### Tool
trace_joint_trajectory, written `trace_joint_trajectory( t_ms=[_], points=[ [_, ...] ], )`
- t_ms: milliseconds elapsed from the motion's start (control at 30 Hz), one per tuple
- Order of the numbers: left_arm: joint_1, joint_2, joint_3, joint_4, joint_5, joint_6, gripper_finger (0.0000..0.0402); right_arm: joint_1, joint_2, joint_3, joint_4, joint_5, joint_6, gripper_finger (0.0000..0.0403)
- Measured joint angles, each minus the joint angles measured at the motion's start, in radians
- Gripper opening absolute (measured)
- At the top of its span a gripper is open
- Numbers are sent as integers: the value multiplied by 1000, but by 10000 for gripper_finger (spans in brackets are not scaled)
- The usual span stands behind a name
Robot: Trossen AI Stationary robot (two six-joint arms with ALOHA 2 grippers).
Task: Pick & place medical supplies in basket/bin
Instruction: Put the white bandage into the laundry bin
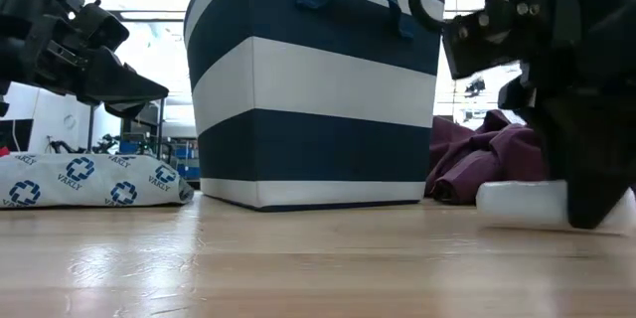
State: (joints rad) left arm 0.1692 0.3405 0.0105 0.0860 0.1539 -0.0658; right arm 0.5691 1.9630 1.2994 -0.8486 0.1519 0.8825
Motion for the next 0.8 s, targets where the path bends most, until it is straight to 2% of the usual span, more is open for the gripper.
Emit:
trace_joint_trajectory(
  t_ms=[167,300,500,600,700,800],
  points=[
    [0,0,0,0,0,0,1,-16,-79,15,79,0,-5,29],
    [0,0,0,0,0,0,1,-43,-163,39,241,1,-54,30],
    [0,0,0,0,0,0,1,-115,-296,71,593,17,-275,51],
    [0,0,0,0,0,0,1,-166,-359,76,731,133,-388,51],
    [0,0,0,0,0,0,1,-229,-404,86,728,268,-451,51],
    [0,-1,0,0,0,0,1,-307,-429,86,702,309,-486,52]
  ],
)
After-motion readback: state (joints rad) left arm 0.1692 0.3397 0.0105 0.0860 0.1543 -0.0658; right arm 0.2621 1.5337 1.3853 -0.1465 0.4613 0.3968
